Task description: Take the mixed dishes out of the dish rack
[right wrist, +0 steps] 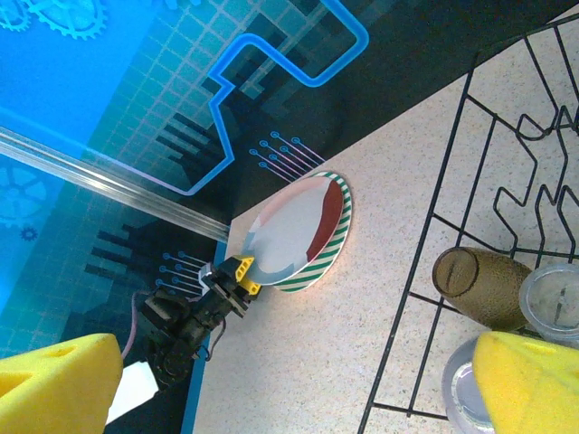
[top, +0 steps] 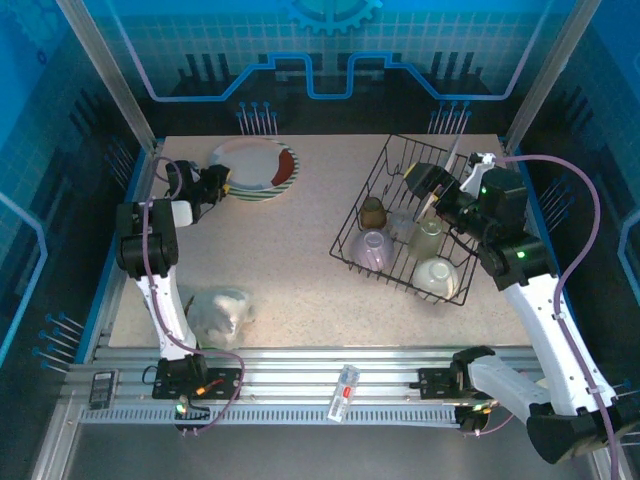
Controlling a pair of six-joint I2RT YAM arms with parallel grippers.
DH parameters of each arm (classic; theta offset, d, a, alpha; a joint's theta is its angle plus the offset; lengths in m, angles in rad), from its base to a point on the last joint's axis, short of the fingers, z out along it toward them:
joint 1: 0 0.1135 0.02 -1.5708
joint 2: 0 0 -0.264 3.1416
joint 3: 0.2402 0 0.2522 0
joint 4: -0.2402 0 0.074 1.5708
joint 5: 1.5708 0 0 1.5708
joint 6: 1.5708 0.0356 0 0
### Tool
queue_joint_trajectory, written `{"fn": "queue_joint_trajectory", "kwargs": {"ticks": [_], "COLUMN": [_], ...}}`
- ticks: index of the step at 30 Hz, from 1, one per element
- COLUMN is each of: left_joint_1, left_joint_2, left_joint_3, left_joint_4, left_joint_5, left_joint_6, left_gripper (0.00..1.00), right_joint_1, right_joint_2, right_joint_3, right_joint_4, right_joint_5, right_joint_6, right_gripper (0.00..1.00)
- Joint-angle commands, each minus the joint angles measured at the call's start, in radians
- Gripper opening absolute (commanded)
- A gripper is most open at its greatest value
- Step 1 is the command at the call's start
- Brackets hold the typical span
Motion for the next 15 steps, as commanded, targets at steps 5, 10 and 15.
{"fn": "queue_joint_trajectory", "kwargs": {"ticks": [5, 10, 15], "left_joint_1": [-0.002, -0.008, -0.020], "left_joint_2": [-0.027, -0.055, -0.071], "left_joint_3": [0.039, 0.043, 0.104], "left_joint_4": [-0.115, -0.213, -0.385], "left_joint_5": [0.040, 0.035, 0.029], "left_joint_6": [0.091, 0.156, 0.254], "left_gripper": [0.62, 0.81, 0.99], "right_joint_1": [0.018, 0.018, 0.020], "right_joint_2": [-0.001, -0.006, -0.019], "right_joint_3": [0.016, 0.018, 0.017], "right_joint_4": [-0.016, -0.034, -0.047], "right_joint_5": [0.018, 0.025, 0.031], "right_joint_6": [-0.011, -0.017, -0.024], "right_gripper": [1.00, 1.00, 1.00]}}
